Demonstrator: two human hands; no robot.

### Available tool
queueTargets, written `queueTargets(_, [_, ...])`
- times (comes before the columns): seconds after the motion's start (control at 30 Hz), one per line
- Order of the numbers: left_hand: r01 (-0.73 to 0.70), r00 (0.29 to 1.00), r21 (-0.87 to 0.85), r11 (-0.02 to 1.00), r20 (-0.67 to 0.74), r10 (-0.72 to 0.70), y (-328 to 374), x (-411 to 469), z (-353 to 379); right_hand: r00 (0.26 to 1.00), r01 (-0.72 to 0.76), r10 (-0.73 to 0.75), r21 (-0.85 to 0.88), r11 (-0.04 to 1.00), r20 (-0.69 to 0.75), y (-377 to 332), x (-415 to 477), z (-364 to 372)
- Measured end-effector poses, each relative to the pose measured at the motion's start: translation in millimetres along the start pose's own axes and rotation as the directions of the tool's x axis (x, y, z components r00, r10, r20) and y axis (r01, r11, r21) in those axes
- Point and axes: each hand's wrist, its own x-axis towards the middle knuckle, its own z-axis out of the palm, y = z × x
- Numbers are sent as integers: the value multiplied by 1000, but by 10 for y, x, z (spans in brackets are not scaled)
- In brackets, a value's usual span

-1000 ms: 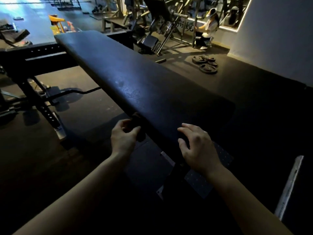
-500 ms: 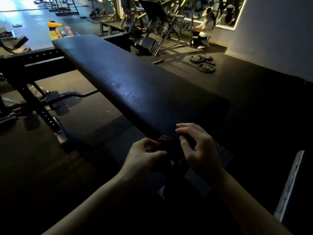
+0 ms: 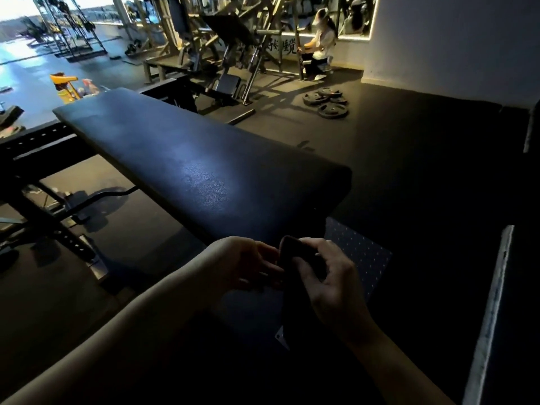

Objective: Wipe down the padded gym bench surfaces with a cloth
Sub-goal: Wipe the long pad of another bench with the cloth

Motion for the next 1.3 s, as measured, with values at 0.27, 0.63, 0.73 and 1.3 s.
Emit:
queueTargets(0.27, [-252,678,588,769,-459,574,-136,316,-160,668,-456,653,497,738,-357,591,509,-58])
queueTargets(0.63, [-344,585,711,613,-349,732,-48,734,-147,842,-405,502,385,829,-197,356,237,480])
queueTargets(0.73, [-369,582,779,506,-231,780,48,916,-56,748,-435,552,358,827,-368,642,724,250])
queueTargets(1.3, [-194,631,901,388,-188,753,1196,2249,518,908,-356,361,64,932,-212,1899,2376,-897])
